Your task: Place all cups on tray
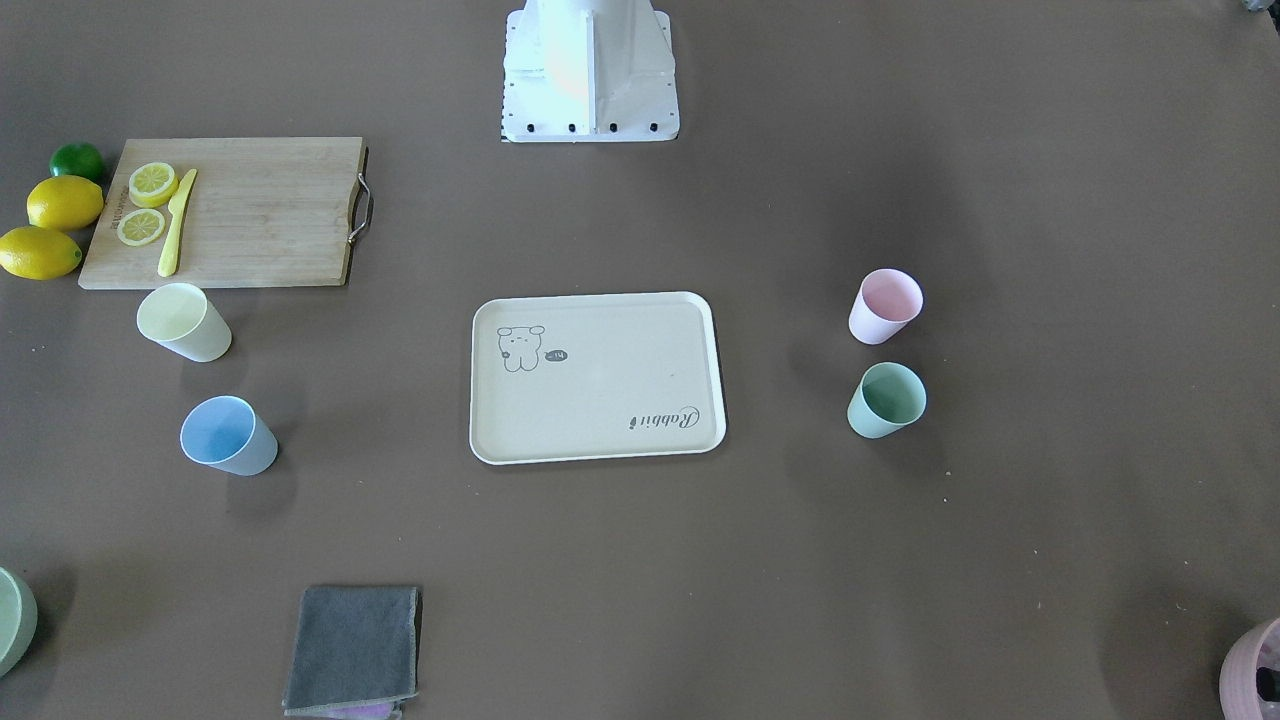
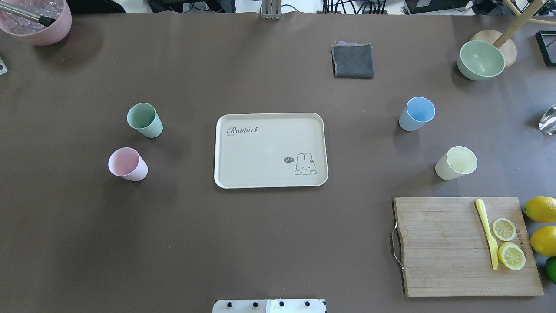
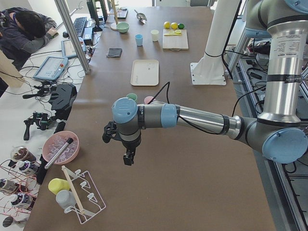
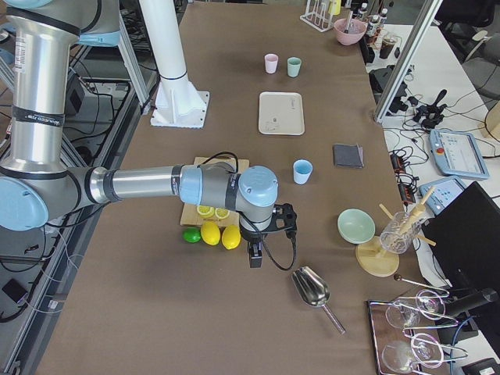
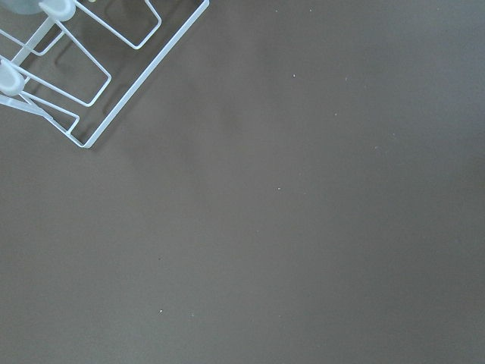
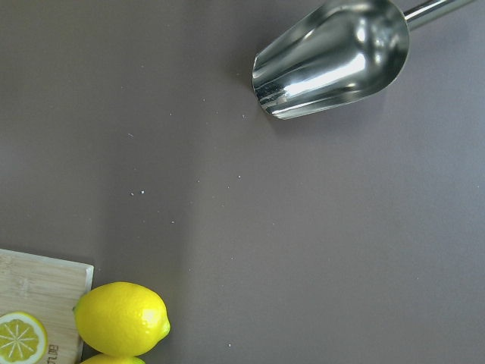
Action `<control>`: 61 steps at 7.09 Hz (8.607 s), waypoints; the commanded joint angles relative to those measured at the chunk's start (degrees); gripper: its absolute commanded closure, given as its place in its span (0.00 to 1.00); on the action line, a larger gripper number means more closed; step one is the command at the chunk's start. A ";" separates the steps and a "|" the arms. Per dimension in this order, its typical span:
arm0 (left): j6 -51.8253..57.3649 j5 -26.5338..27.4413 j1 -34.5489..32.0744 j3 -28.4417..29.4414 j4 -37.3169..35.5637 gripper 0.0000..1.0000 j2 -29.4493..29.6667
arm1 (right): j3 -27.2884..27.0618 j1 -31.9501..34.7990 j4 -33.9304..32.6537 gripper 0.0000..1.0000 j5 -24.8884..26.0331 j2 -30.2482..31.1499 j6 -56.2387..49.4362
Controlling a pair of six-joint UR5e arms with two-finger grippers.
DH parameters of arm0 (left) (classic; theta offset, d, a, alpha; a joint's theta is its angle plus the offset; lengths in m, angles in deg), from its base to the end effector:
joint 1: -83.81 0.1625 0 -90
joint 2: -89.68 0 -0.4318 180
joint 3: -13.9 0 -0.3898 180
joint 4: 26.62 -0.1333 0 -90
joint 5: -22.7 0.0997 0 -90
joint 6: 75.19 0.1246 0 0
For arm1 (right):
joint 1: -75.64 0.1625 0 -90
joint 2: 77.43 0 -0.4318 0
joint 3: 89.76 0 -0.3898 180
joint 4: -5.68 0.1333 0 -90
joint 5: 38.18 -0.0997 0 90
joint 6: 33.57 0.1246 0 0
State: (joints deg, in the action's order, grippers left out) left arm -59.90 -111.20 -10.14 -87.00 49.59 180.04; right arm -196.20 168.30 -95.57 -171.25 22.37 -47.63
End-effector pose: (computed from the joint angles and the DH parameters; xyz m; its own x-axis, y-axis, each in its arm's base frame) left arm -0.0799 -0.4763 0.6123 0.7095 0.1855 -0.6798 -0.1226 0.9825 0.1401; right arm 0.0670 -0.4031 0.6417 0.7166 -0.1558 0.6798 0.1318 0.9874 0.0874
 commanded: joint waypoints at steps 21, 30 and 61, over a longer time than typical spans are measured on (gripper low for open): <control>-53.21 4.76 33.01 3.93 30.50 0.02 18.16 | 1.14 -30.59 21.97 0.00 8.77 -20.78 56.41; -59.33 12.44 42.45 13.02 41.22 1.00 21.53 | 4.74 -32.72 22.50 0.00 10.90 -22.27 56.34; -50.36 13.14 38.32 -3.16 28.74 0.01 13.19 | 15.99 -53.09 19.25 1.00 22.31 -47.93 90.43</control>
State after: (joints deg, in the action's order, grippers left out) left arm -110.19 -98.05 28.13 -89.98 78.20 193.82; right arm -180.85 118.00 -76.03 -151.01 -24.11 41.19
